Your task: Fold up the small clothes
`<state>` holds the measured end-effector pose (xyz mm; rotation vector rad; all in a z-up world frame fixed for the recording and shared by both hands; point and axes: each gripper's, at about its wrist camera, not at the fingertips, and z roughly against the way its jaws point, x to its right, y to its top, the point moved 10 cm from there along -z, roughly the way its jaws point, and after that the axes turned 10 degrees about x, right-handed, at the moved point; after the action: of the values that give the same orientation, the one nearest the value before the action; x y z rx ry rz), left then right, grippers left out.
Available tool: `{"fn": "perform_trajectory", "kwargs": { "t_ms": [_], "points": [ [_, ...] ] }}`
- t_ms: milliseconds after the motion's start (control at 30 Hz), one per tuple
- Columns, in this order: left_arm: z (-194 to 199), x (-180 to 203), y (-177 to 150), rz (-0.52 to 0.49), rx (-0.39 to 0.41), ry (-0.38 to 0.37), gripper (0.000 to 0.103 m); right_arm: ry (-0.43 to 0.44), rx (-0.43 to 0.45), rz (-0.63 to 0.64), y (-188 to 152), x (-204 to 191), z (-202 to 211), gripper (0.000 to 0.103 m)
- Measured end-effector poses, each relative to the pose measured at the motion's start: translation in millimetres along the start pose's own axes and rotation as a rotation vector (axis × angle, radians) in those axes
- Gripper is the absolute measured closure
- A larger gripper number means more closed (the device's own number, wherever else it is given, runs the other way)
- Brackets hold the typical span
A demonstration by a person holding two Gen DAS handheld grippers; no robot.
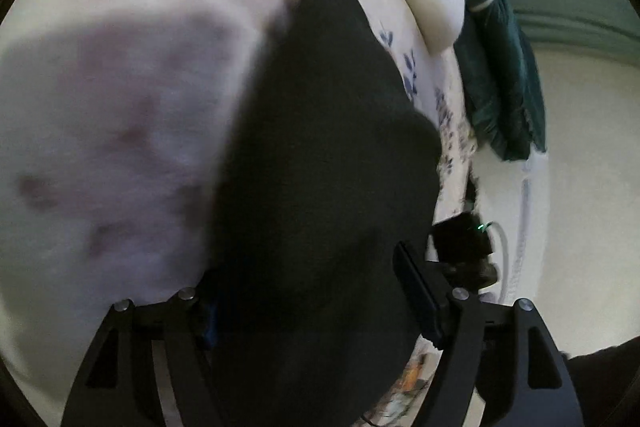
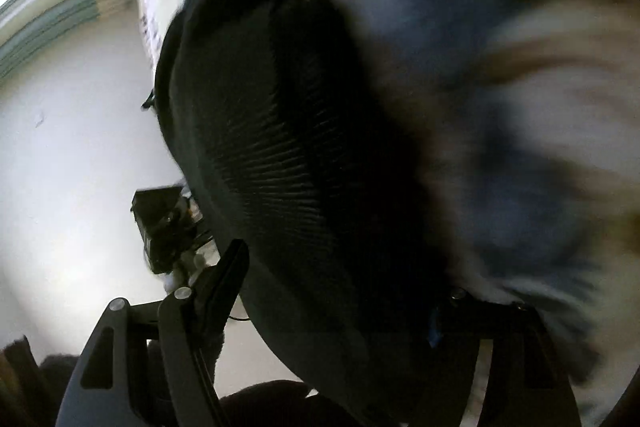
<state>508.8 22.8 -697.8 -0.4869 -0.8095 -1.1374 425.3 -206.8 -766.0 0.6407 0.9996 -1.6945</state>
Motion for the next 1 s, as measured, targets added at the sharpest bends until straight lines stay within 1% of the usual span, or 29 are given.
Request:
{"fn": "perform_trajectory", "kwargs": {
  "t_ms": [33, 67, 100, 133, 167, 200, 233, 267, 333, 400, 467, 533, 567, 633, 733, 767, 833, 867, 933, 967, 1000],
  "points": [
    [-4.9, 4.2, 0.8, -0.018, 0.004, 0.007, 0.032, 0.015, -0.015, 0.01, 0.5, -6.2, -8.9, 0.027],
    [-6.1, 7.9, 3.7, -0.033, 0.019, 0.018, 0.033, 0.012, -0.026, 0.018, 2.8, -11.9, -18.9, 0.027],
    [-5.7, 13.2, 6.9, -0.043, 0.038, 0.016, 0.059, 0.008, -0.024, 0.028, 5.8, -16.8, -24.7, 0.027],
    [-3.5, 18.1, 9.6, -0.066, 0.054, 0.025, 0.076, 0.005, -0.017, 0.035, 8.3, -21.3, -27.1, 0.037],
    [-0.4, 22.6, 11.7, -0.085, 0.063, 0.035, 0.077, -0.025, -0.005, 0.059, 10.8, -23.9, -26.8, 0.062],
    [2.8, 27.8, 13.3, -0.101, 0.069, 0.043, 0.078, -0.047, 0.012, 0.08, 12.4, -25.3, -24.3, 0.071],
    [6.3, 33.8, 15.7, -0.114, 0.077, 0.048, 0.079, -0.038, 0.029, 0.085, 13.2, -30.1, -22.7, 0.079],
    [8.9, 39.7, 17.6, -0.119, 0.08, 0.052, 0.079, -0.041, 0.06, 0.096, 13.2, -37.0, -18.5, 0.08],
    [15.2, 54.8, 21.5, -0.139, 0.085, 0.052, 0.08, -0.062, 0.089, 0.12, 12.0, -49.3, -13.5, 0.08],
    [22.5, 68.7, 30.1, -0.172, 0.09, 0.047, 0.08, -0.059, 0.113, 0.128, 13.8, -69.5, -7.5, 0.08],
    [30.0, 87.0, 48.1, -0.196, 0.103, 0.037, 0.08, -0.051, 0.144, 0.149, 22.7, -91.8, 6.8, 0.08],
    [34.1, 107.9, 74.2, -0.221, 0.125, 0.024, 0.08, -0.031, 0.181, 0.175, 40.2, -121.5, 22.9, 0.081],
    [33.6, 121.0, 91.2, -0.242, 0.135, 0.015, 0.08, -0.021, 0.196, 0.184, 52.7, -132.7, 38.1, 0.081],
    [27.5, 143.2, 123.9, -0.277, 0.153, 0.009, 0.08, -0.02, 0.23, 0.213, 76.7, -156.8, 52.0, 0.081],
    [11.2, 172.2, 185.4, -0.32, 0.187, 0.001, 0.08, -0.03, 0.287, 0.252, 133.1, -196.0, 73.4, 0.081],
    [4.4, 179.6, 207.3, -0.329, 0.199, -0.006, 0.08, -0.032, 0.31, 0.269, 161.2, -211.9, 80.1, 0.081],
    [-11.1, 190.4, 250.9, -0.346, 0.222, -0.015, 0.08, -0.038, 0.34, 0.29, 202.9, -231.1, 87.3, 0.081],
    [-19.3, 192.0, 272.2, -0.352, 0.231, -0.019, 0.08, -0.044, 0.363, 0.302, 235.4, -242.6, 90.1, 0.081],
    [-39.5, 192.4, 313.4, -0.356, 0.241, -0.017, 0.08, -0.055, 0.385, 0.31, 281.3, -253.3, 90.7, 0.081],
    [-50.8, 190.7, 329.9, -0.355, 0.246, -0.017, 0.08, -0.063, 0.395, 0.311, 313.2, -258.3, 87.9, 0.081],
    [-61.2, 187.3, 345.6, -0.357, 0.247, -0.014, 0.08, -0.071, 0.401, 0.312, 332.9, -261.0, 85.4, 0.081]
  ]
}}
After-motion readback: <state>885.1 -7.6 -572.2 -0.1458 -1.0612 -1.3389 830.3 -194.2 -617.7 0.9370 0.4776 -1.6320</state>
